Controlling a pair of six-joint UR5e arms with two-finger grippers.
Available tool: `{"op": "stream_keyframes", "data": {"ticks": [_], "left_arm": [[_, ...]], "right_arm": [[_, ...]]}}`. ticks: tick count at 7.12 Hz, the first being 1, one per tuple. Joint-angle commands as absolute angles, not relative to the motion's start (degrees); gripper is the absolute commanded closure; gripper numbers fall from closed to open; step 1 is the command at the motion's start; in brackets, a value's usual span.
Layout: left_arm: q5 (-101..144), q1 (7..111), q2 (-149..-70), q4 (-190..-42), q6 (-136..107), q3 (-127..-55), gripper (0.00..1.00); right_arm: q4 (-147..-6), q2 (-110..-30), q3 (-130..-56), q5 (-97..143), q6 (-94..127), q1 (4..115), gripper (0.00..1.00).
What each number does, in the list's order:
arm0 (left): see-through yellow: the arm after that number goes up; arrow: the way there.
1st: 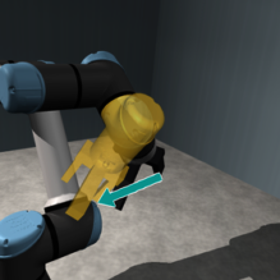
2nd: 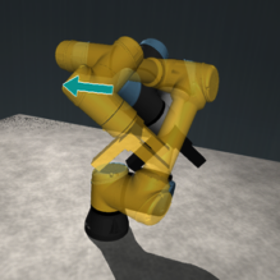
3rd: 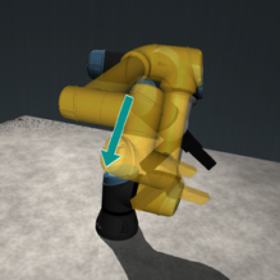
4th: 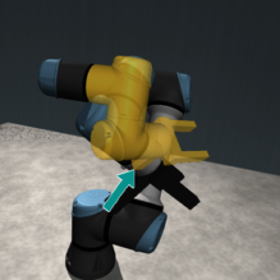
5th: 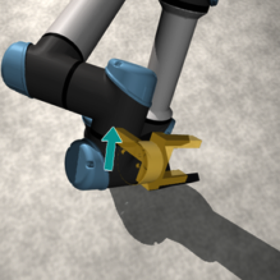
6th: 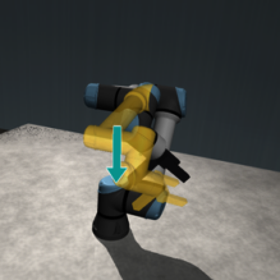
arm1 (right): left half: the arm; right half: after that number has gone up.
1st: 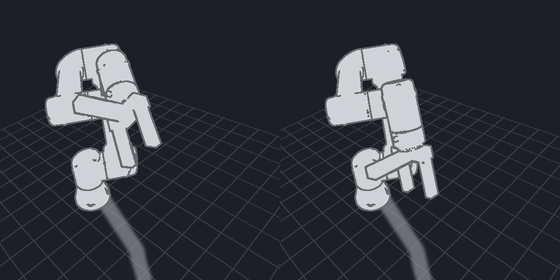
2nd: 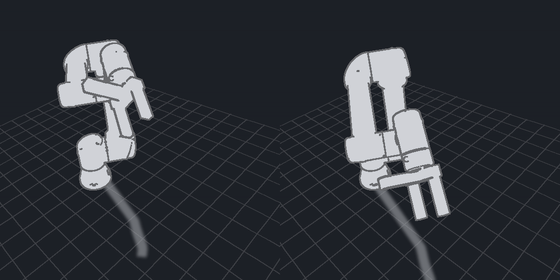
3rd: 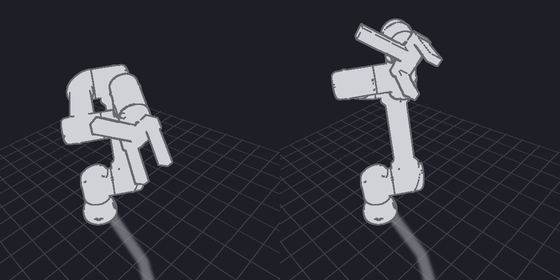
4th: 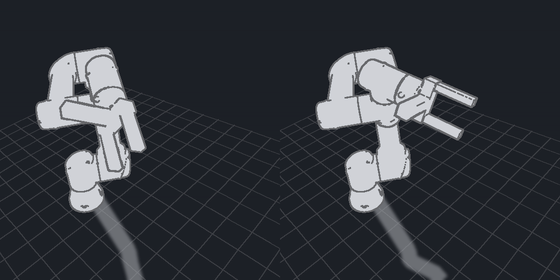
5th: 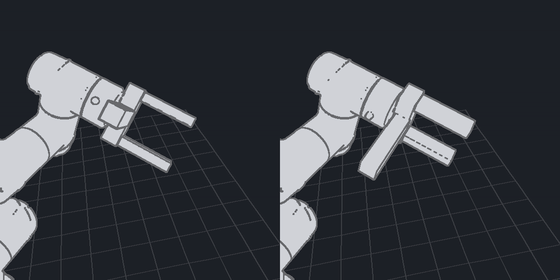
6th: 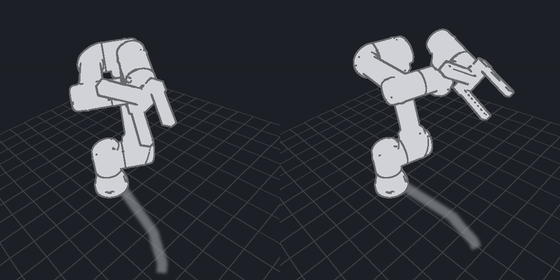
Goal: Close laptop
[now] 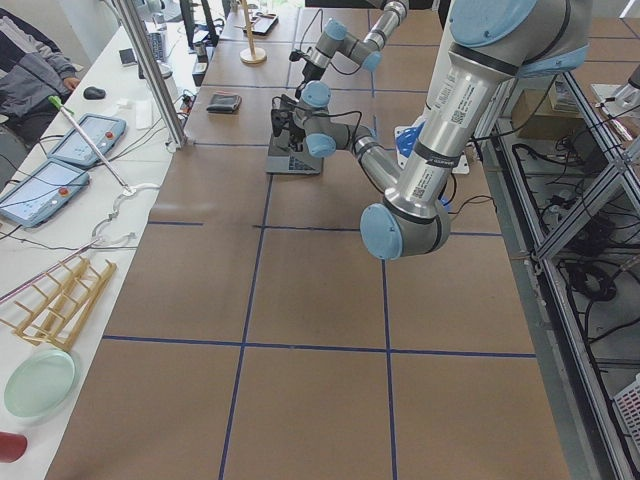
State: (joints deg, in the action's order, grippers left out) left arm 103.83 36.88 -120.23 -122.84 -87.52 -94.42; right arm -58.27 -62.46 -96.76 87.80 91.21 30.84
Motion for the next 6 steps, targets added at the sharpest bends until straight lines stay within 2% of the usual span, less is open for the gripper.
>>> {"op": "stream_keyframes", "data": {"ticks": [1,4,5,6], "left_arm": [[103.8,37.1,-123.6,-122.9,-87.5,-88.5,1.00],[103.7,36.8,-127.1,-123.3,-87.3,-80.4,1.00],[103.6,36.3,-128.0,-123.6,-87.3,-77.3,1.00],[103.8,36.3,-128.0,-123.7,-86.9,-77.5,1.00]], "right_arm": [[-58.3,-61.6,-94.0,87.9,91.1,30.8,0.99],[-58.2,-59.9,-89.2,87.9,91.2,30.7,0.98],[-58.2,-59.9,-88.3,87.9,91.2,30.5,0.95],[-58.0,-59.8,-88.5,88.6,91.5,30.5,0.61]]}}
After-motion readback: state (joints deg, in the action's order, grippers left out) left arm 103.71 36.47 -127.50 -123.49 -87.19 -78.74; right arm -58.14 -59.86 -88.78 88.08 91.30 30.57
